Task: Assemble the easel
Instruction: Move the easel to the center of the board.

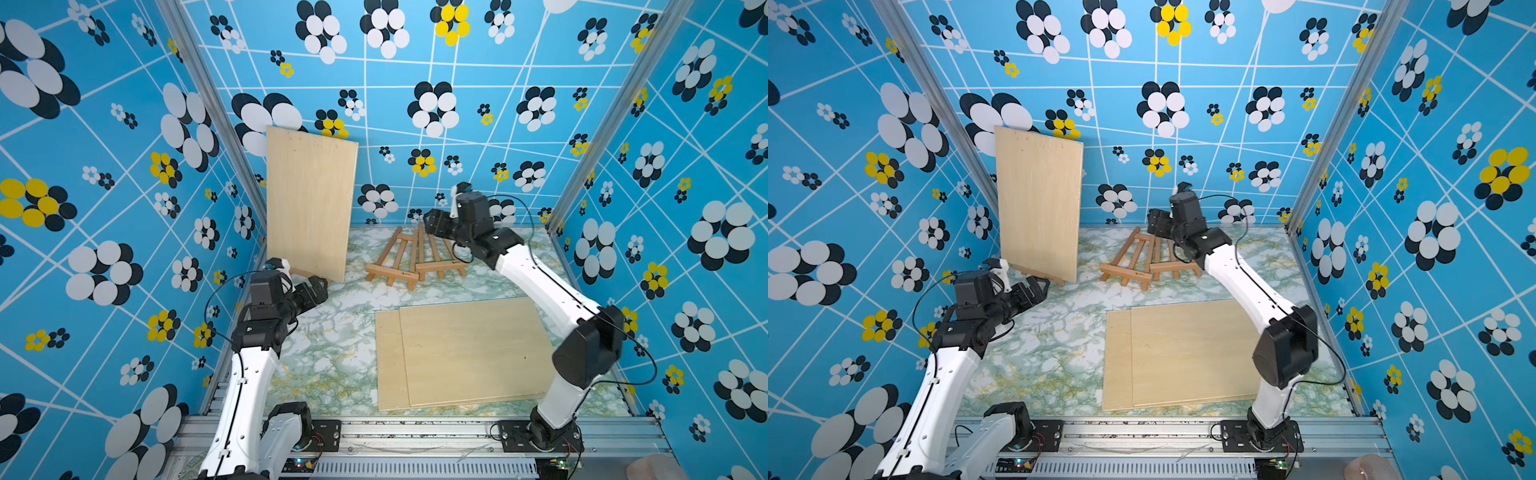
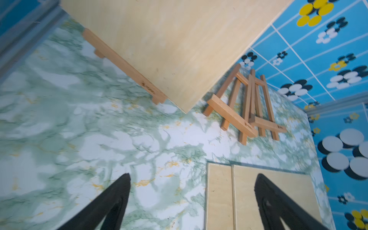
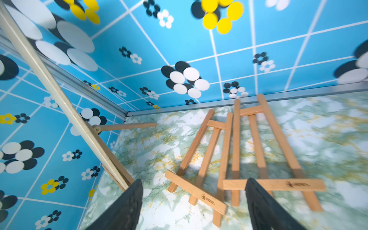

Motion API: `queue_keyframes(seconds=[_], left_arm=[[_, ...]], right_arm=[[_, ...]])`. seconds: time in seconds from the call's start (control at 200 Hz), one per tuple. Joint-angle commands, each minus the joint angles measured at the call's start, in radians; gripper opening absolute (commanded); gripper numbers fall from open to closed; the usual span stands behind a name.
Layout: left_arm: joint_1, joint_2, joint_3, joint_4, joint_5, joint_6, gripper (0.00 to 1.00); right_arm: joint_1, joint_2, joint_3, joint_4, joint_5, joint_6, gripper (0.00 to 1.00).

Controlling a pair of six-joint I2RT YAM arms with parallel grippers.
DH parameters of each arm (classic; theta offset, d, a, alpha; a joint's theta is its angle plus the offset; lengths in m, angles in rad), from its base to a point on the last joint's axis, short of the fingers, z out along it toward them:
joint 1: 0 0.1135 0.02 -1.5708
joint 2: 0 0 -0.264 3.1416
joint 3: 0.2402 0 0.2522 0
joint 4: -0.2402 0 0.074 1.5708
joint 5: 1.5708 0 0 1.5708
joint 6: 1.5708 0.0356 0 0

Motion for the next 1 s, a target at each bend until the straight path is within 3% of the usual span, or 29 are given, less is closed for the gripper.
queue_keyframes(seconds=[0.0, 0.135, 0.27, 0.385, 0.48, 0.675, 0.995], left_arm=[[-0.140, 0.016, 0.035, -0.028, -0.010, 0.022, 0.99], [-0.362, 0.058, 0.029, 0.018, -0.029, -0.003, 0.99], [-0.567, 0.144, 0.036, 0.063, -0.090, -0.048, 0.99], [-0.687, 0.238, 0.060, 0.069, -0.141, -0.064, 0.99], [-0.740, 0.312, 0.090, 0.065, -0.164, -0.078, 0.99], [-0.778, 0.452, 0.179, 0.027, -0.172, -0.078, 0.99], [-0.772, 0.544, 0.210, 0.020, -0.158, -0.063, 0.99]], right_arm=[[-0.016, -0.112, -0.137, -0.220, -0.095, -0.051, 0.83], [-0.047, -0.229, -0.236, -0.396, -0.077, -0.102, 0.84], [-0.088, -0.356, -0.441, -0.399, -0.101, -0.071, 0.84], [-0.132, -0.431, -0.598, -0.334, -0.157, -0.017, 0.85], [-0.159, -0.436, -0.636, -0.310, -0.167, 0.006, 0.84], [-0.220, -0.293, -0.521, -0.340, -0.121, -0.027, 0.85], [-0.242, 0.167, -0.052, -0.466, -0.152, -0.119, 0.84]])
